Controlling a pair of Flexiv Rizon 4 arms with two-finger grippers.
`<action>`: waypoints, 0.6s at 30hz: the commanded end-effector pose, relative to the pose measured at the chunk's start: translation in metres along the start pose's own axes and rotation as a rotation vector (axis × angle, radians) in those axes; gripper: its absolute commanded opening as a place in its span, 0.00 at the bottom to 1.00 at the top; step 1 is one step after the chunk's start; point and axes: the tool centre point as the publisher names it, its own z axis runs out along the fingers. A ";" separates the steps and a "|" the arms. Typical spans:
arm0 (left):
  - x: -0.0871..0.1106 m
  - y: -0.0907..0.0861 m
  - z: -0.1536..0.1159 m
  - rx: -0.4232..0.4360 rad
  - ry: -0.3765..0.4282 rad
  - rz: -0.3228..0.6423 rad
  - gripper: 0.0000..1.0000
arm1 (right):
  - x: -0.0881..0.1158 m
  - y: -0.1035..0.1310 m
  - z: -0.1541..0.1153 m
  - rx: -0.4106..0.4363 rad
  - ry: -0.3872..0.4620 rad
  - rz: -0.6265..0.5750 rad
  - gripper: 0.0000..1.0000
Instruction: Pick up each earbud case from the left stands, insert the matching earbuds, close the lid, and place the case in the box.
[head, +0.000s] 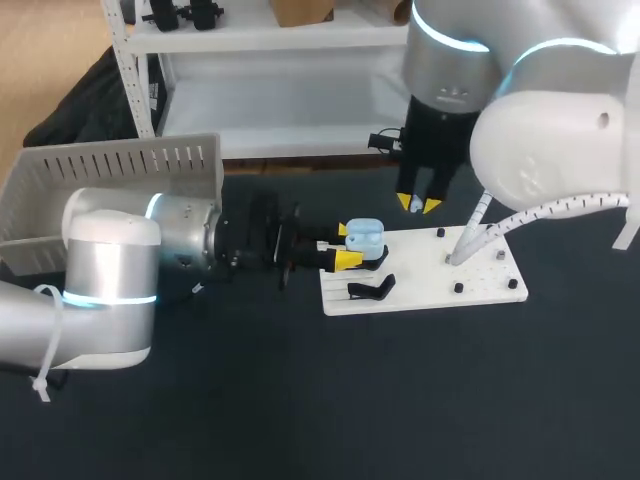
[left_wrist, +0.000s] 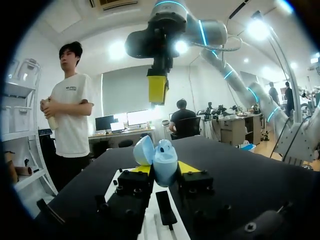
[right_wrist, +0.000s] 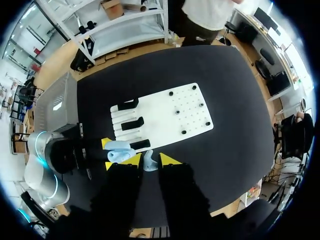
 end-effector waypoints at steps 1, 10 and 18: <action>0.000 -0.001 0.000 -0.005 -0.001 0.001 0.00 | 0.001 0.000 0.000 0.002 -0.003 0.001 0.00; 0.000 -0.001 0.000 -0.005 -0.001 0.001 0.00 | 0.003 0.019 -0.003 0.013 -0.006 -0.092 0.00; 0.000 -0.001 0.000 -0.005 -0.001 0.001 0.00 | 0.013 0.045 -0.002 0.045 0.039 -0.222 0.00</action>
